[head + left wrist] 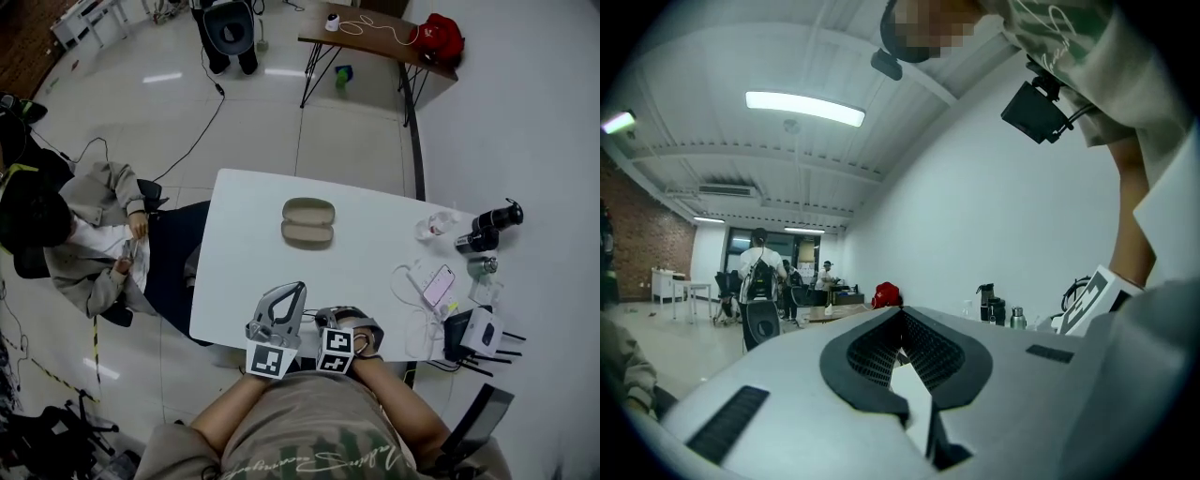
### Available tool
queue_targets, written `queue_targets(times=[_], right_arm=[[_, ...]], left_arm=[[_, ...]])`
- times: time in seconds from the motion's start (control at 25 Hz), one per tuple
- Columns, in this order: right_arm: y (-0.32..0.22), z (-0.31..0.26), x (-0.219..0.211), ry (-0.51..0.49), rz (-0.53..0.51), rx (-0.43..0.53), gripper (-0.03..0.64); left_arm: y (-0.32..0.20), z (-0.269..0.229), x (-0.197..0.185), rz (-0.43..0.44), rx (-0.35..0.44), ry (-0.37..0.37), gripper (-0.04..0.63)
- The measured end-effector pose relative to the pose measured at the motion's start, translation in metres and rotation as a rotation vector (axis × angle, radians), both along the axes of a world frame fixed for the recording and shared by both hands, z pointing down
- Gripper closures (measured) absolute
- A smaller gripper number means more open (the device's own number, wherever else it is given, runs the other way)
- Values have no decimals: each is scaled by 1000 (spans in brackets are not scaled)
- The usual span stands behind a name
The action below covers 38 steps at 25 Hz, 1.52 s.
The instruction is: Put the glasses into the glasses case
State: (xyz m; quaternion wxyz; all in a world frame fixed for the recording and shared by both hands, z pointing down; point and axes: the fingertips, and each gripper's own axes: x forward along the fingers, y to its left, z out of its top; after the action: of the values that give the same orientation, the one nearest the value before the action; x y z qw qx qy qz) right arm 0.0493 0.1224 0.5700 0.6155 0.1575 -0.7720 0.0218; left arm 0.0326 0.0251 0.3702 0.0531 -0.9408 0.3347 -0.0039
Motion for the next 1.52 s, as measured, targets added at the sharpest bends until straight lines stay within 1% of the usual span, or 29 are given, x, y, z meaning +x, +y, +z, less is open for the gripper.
queue_targets(times=[0.24,0.44,0.52,0.6,0.72,0.76,0.8,0.88,0.92,1.0,1.08,1.12,1.2,1.24,1.36,1.52], right_arm=[[-4,6,7,7,35,2,586],[-3,0,21,0,-9,30,586],[3,0,24,-13,-21,29,586],[13,-4,25,-15,-32,32,586],[16,-13,34,13,-80,67,586],[15,-13,37,19,-90,78,586],[15,-12,40,18,-93,82,586],[19,-7,48,10,-87,78,586],[21,-7,52,9,-83,78,586],[22,-11,59,8,-72,89,586],[19,-18,63,5,-58,106,586],[19,-20,64,3,-51,108,586],[21,-20,69,4,-46,105,586],[22,-18,72,6,-46,102,586],[21,-9,80,15,-47,93,586],[20,5,83,27,-41,69,586]], left_arm=[[9,5,-10,-16,-17,22,589],[17,7,-2,-81,11,-10,589],[24,6,5,-90,16,-32,589],[35,2,6,-98,-2,-38,589],[46,0,6,-149,-46,-20,589],[47,1,8,-155,-41,-27,589],[49,3,11,-155,-37,-38,589],[54,13,14,-156,-78,-48,589],[55,14,16,-156,-79,-48,589],[55,11,17,-161,-62,-32,589],[52,13,16,-176,-95,-20,589],[51,9,16,-170,-65,-24,589],[52,-1,19,-152,29,-37,589],[53,-3,21,-151,47,-37,589],[53,-3,25,-159,50,-29,589],[54,4,27,-167,23,-38,589]])
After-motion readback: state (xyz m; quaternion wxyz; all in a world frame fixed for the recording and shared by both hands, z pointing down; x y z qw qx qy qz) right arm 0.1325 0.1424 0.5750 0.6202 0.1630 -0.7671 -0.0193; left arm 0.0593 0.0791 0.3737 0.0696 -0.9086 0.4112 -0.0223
